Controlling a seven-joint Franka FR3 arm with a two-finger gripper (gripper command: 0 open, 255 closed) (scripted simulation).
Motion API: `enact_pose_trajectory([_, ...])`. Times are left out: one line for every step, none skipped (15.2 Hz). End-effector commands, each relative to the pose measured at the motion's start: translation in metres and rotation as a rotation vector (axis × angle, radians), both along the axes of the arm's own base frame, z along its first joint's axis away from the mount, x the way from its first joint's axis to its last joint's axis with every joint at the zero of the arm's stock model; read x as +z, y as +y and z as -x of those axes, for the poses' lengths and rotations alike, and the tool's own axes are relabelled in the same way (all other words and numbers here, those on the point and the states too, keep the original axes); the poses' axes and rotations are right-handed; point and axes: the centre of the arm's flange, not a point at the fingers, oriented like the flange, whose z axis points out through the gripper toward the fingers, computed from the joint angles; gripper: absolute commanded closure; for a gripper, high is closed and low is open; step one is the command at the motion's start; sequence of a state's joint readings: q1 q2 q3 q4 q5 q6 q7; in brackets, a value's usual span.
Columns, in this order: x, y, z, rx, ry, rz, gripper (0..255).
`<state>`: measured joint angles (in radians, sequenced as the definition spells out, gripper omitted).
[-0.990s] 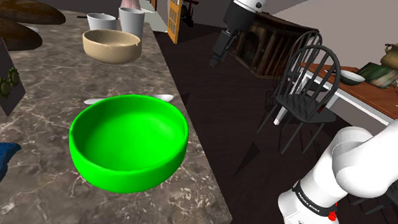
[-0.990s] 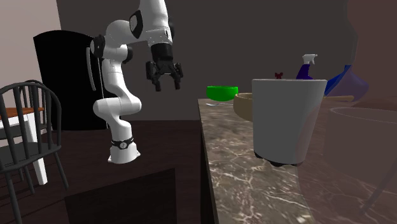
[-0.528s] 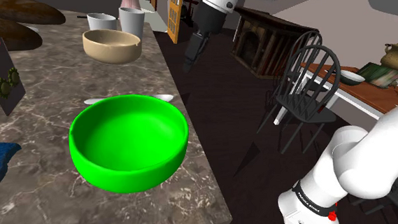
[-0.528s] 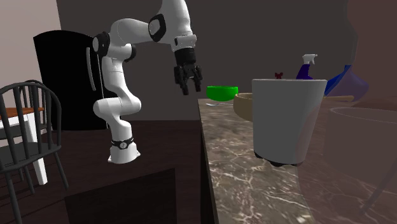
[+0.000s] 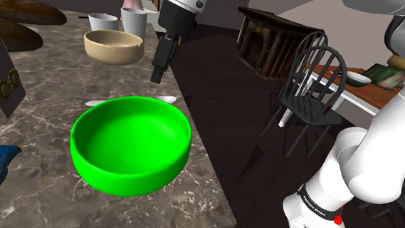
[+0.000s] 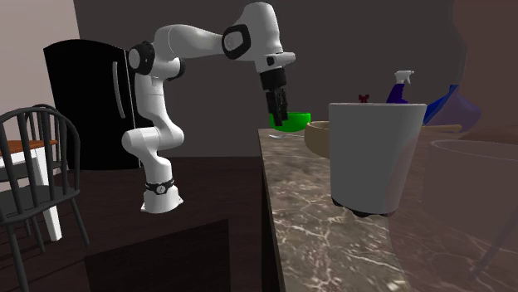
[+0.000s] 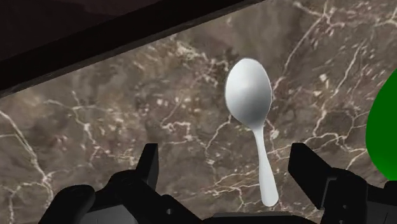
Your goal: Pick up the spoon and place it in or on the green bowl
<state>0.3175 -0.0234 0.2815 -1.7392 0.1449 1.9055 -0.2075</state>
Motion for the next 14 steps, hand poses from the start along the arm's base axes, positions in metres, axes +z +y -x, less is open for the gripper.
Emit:
enact_pose_trajectory([-0.002, 0.024, -0.003, 0.052, 0.004, -0.011, 0])
enact_pose_trajectory([-0.003, 0.037, -0.003, 0.078, 0.006, -0.015, 0])
enact_pose_trajectory([-0.004, 0.049, -0.003, 0.103, 0.007, -0.02, 0])
enact_pose_trajectory([-0.005, 0.061, -0.003, 0.129, 0.009, -0.025, 0])
enact_pose_trajectory([-0.005, 0.068, -0.003, 0.143, 0.01, -0.028, 0])
enact_pose_trajectory([-0.01, 0.069, -0.003, 0.143, 0.01, -0.028, 0])
enact_pose_trajectory([-0.015, 0.071, -0.003, 0.143, 0.01, -0.028, 0])
enact_pose_trajectory([-0.02, 0.072, -0.003, 0.143, 0.01, -0.028, 0])
enact_pose_trajectory([-0.026, 0.073, -0.004, 0.143, 0.01, -0.028, 0])
enact_pose_trajectory([-0.031, 0.074, -0.004, 0.143, 0.01, -0.028, 0])
enact_pose_trajectory([-0.036, 0.076, -0.004, 0.143, 0.01, -0.028, 0])
enact_pose_trajectory([-0.041, 0.077, -0.004, 0.143, 0.01, -0.028, 0])
enact_pose_trajectory([-0.044, 0.078, -0.004, 0.143, 0.01, -0.028, 0])
enact_pose_trajectory([-0.044, 0.078, -0.004, 0.143, 0.01, -0.028, 0])
